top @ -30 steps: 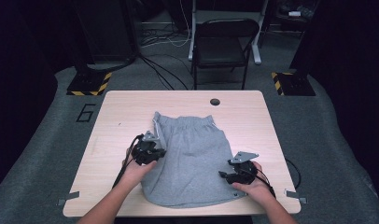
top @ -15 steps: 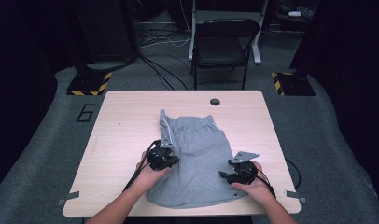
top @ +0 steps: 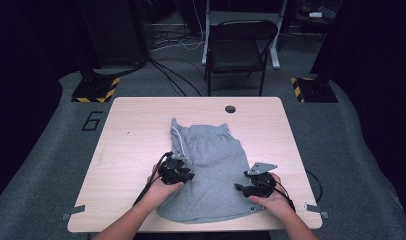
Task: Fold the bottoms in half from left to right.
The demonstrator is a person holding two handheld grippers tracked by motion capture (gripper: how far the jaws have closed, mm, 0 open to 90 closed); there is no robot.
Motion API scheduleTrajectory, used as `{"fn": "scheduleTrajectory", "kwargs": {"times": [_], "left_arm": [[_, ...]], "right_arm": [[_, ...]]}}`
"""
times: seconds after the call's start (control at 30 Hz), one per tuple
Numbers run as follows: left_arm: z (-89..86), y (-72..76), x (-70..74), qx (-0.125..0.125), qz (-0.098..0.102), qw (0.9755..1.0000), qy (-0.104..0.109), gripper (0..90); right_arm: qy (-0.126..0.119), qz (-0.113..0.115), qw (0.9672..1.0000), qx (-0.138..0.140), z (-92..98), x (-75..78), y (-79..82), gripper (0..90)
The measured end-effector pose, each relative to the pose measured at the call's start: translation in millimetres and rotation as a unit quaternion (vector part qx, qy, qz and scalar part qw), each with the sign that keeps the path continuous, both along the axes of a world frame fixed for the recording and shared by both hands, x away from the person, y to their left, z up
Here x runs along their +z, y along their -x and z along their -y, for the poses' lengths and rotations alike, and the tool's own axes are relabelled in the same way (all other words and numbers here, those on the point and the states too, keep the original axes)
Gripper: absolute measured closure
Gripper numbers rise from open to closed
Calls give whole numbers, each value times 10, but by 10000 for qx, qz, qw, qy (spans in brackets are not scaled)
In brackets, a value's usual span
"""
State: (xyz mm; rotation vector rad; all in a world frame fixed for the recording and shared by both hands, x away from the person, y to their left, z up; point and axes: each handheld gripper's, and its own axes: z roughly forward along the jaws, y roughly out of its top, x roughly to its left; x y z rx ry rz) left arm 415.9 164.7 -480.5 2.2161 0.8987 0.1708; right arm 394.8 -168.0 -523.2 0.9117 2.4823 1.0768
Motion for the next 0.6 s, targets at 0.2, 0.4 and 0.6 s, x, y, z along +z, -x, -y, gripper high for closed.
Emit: {"fn": "scheduleTrajectory", "kwargs": {"times": [0.2,0.4,0.6], "left_arm": [[-258,26,195,267,313,9990,193,586],[-603,54,220,558,330,9977,199,572],[-752,127,49,599,-10,9980,224,562]], "right_arm": [[-2,-1,10000,-3,1,0,1,350],[1,-2,10000,-7,-1,0,1,349],[1,-3,10000,-9,-1,0,1,350]]}}
